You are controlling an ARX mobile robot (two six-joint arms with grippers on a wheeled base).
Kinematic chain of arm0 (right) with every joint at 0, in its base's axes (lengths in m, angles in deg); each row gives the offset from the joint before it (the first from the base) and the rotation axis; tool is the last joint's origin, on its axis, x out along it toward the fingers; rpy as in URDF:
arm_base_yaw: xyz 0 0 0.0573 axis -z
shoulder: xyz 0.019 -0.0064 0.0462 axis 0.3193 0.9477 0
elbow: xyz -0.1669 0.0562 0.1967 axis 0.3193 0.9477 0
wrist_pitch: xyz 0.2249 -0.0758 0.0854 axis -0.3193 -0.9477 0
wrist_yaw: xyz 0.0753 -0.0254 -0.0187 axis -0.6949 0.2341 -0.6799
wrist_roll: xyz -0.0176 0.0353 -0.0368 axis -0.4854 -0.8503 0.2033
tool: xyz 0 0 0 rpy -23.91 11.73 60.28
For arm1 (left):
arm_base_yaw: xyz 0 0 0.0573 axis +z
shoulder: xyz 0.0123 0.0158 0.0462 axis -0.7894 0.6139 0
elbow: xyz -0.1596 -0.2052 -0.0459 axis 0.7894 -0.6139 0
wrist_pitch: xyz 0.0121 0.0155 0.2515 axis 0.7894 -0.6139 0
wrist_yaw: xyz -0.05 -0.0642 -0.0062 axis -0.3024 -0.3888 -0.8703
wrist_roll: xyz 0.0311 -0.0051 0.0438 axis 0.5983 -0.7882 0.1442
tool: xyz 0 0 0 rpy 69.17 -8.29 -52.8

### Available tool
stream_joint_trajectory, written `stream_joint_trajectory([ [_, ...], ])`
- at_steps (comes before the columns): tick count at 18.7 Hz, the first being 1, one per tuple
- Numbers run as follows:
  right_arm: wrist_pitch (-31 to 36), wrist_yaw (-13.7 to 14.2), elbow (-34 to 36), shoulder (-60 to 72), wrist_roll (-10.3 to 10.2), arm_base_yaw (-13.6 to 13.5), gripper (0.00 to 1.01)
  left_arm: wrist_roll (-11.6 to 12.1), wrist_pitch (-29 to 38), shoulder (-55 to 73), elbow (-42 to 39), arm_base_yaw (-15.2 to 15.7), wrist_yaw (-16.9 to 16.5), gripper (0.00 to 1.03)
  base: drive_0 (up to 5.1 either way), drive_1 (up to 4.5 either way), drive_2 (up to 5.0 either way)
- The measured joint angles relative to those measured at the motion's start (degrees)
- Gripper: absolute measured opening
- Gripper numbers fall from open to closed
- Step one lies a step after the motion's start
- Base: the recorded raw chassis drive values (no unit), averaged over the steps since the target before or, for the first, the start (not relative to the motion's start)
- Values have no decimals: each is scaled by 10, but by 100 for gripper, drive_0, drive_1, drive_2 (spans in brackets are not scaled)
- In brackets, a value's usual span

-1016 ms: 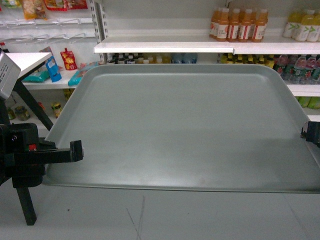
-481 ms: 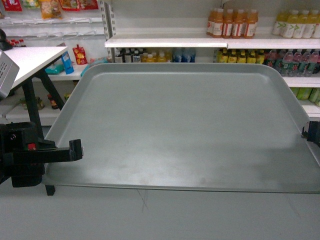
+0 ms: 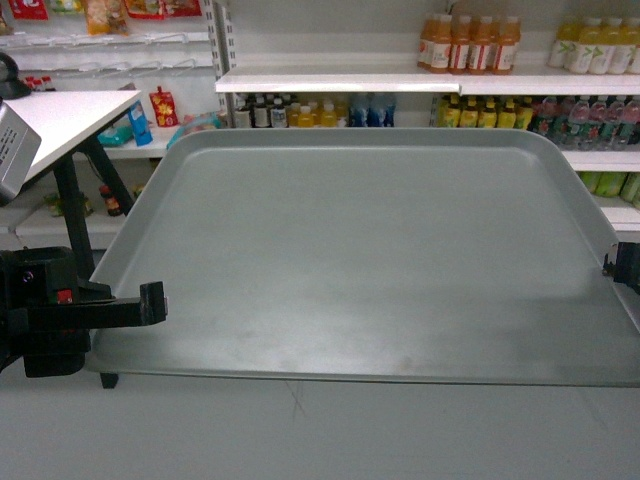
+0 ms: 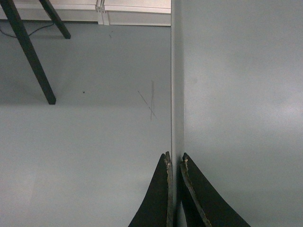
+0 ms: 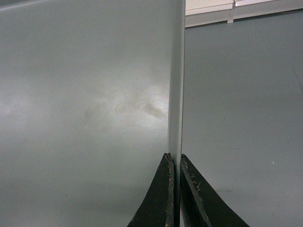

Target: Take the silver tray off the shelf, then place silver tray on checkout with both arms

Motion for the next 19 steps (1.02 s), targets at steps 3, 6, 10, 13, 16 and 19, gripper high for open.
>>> stream_joint_trajectory([
  [3, -1, 0, 0, 0, 0, 0, 2, 0, 0, 0, 0, 0, -1, 3, -479, 267, 267],
  [6, -1, 0, 0, 0, 0, 0, 2, 0, -1, 0, 0, 0, 0, 3, -495, 250, 250],
  [10, -2, 0, 0, 0, 0, 0, 2, 0, -1, 0, 0, 0, 0, 3, -505, 241, 241],
  [13, 0, 0, 0, 0, 0, 0, 2, 0, 0, 0, 0, 0, 0, 3, -502, 243, 243],
  [16, -1, -1, 0, 0, 0, 0, 2, 0, -2, 0, 0, 1, 0, 3, -507, 238, 238],
  [19, 0, 0, 0, 0, 0, 0, 2, 0, 1, 1, 0, 1, 0, 3, -504, 242, 242],
])
